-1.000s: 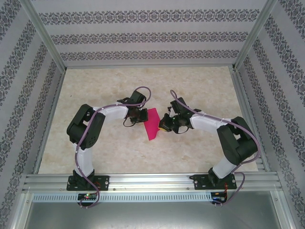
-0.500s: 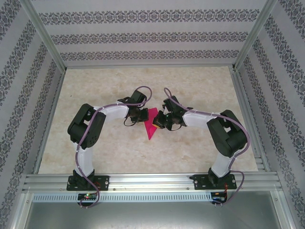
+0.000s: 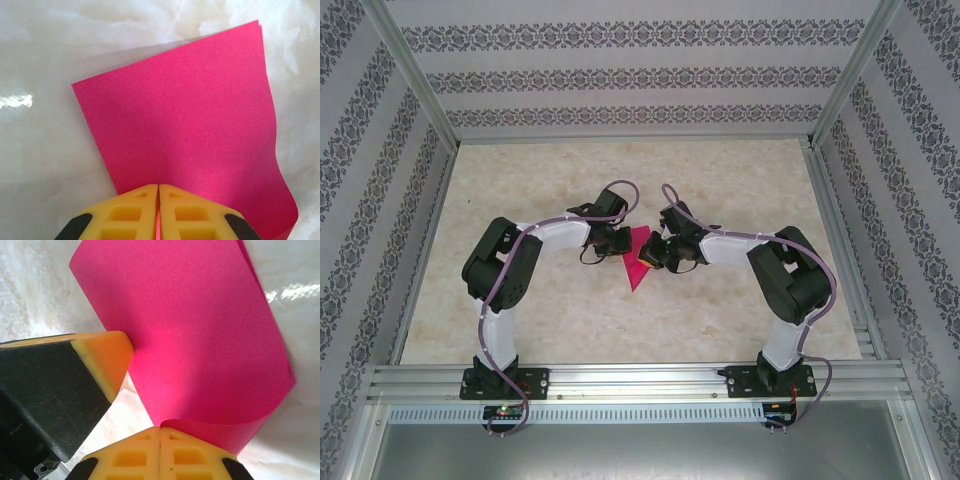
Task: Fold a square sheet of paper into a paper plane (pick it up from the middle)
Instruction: Third fold the triangle at the center of the table.
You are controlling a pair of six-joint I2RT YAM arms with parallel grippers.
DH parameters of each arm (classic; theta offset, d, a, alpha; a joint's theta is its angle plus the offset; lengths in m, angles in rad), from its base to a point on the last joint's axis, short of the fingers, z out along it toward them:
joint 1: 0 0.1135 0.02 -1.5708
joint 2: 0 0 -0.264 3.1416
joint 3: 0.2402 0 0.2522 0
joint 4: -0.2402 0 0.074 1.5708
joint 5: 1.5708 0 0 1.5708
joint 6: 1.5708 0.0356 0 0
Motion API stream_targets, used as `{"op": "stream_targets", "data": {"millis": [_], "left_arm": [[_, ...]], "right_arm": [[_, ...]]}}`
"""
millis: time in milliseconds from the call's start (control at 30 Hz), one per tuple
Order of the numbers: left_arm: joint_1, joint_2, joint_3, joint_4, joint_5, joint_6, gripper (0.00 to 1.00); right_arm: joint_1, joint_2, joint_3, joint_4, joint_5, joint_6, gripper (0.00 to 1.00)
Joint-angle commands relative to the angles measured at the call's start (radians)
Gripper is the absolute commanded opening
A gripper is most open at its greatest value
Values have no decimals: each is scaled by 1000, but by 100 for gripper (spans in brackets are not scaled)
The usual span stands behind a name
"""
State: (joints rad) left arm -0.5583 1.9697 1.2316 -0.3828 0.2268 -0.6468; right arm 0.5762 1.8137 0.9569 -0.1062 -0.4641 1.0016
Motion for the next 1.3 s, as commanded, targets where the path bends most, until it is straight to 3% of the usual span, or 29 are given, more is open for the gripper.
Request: {"op": "stream_targets", "data": {"millis": [0,1000,1267], "left_arm": [[3,34,0,-32,-2,15,10],[2,-22,24,-35,9,14,11],[3,-74,8,-22,-47,-5,12]], "right_arm": [[10,19,27,18,30,10,6],[31,71,75,-21,26,-74,8],[31,79,78,-23,28,-83,8]]}}
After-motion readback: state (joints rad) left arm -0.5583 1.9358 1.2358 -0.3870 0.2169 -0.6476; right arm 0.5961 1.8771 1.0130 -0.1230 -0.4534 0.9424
